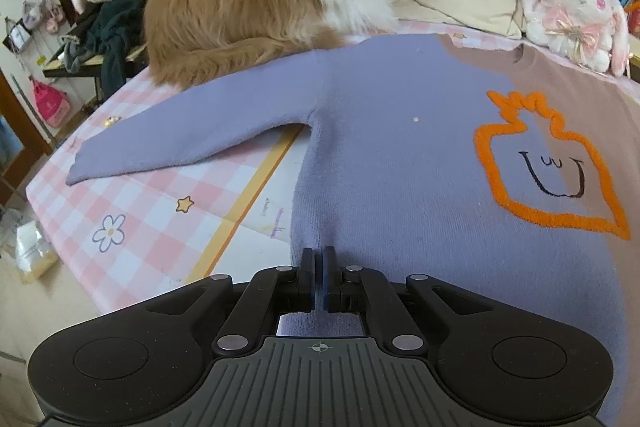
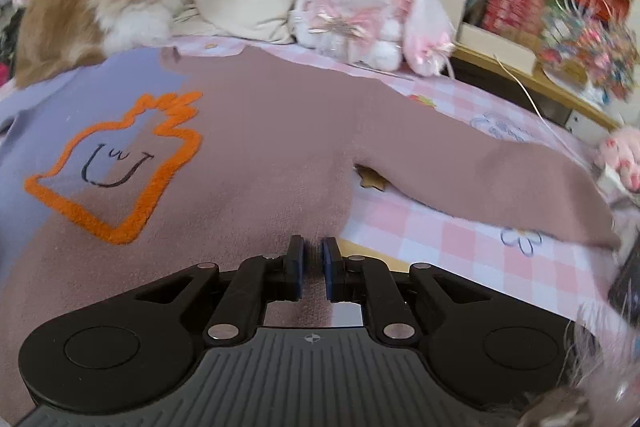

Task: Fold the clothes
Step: 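Drag the sweater hem with both grippers to spread it flat on the bed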

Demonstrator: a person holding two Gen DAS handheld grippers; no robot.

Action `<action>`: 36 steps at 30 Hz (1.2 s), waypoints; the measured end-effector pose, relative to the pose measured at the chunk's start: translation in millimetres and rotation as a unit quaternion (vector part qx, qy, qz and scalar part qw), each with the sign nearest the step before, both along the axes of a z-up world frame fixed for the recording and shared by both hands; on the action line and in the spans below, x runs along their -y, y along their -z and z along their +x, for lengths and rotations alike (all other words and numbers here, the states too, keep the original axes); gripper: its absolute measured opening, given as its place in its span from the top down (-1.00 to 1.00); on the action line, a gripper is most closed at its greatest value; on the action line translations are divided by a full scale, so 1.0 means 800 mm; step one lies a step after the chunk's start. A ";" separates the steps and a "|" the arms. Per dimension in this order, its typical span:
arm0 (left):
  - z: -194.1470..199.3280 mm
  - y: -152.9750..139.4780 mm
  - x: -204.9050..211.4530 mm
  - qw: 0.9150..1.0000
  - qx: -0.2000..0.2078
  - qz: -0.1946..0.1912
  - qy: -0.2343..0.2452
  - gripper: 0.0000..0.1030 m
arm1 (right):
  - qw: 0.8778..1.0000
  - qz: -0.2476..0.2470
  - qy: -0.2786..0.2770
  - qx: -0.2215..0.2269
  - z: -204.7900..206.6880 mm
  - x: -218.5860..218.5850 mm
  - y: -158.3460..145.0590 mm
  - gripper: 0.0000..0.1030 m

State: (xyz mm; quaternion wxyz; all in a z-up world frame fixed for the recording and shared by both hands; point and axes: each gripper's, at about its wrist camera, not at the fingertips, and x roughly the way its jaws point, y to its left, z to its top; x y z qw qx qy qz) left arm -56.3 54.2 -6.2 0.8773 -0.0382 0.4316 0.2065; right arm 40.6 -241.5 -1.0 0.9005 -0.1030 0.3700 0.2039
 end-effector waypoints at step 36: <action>-0.057 -0.002 -0.008 0.999 -0.004 -0.026 -0.029 0.56 | 0.996 0.049 -0.042 -0.054 -0.064 0.051 -0.020 0.61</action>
